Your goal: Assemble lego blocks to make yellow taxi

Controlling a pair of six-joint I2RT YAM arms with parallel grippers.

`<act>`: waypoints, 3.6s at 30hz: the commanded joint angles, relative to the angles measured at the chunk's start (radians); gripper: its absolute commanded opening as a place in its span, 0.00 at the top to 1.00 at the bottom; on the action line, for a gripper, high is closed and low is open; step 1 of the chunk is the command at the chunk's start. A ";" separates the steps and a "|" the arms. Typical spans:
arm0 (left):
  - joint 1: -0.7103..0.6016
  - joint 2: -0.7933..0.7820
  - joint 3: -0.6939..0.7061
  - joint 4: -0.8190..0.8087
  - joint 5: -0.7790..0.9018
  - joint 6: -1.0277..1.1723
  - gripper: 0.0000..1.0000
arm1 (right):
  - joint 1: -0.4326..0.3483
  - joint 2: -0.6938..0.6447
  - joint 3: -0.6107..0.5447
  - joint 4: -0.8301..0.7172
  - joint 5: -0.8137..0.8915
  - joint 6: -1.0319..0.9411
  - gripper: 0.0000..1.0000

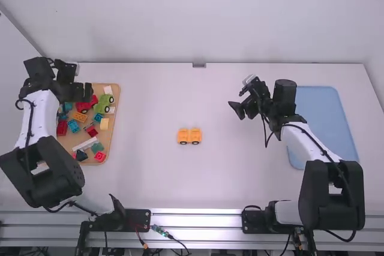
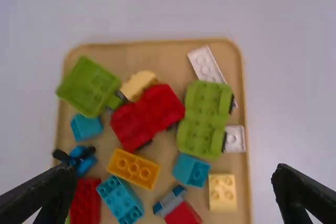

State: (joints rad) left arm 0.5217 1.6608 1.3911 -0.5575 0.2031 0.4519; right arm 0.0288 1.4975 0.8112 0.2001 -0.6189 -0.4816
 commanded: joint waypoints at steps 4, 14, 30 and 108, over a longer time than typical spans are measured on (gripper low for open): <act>-0.045 0.006 -0.005 -0.111 -0.038 0.034 0.01 | -0.002 -0.017 -0.005 0.018 -0.009 0.003 0.01; -0.113 0.006 -0.134 -0.162 -0.071 -0.066 0.01 | -0.002 -0.017 -0.005 0.018 -0.009 0.006 0.01; -0.122 0.006 -0.422 0.179 -0.091 -0.123 0.40 | -0.002 -0.017 -0.005 0.001 -0.009 0.006 0.01; -0.044 0.160 -0.639 0.649 0.021 -0.043 0.48 | -0.002 -0.017 -0.005 -0.021 -0.012 0.002 0.01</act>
State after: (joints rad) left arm 0.4835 1.8023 0.7723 0.1390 0.2100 0.3931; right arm 0.0288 1.4975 0.8112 0.1795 -0.6212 -0.4786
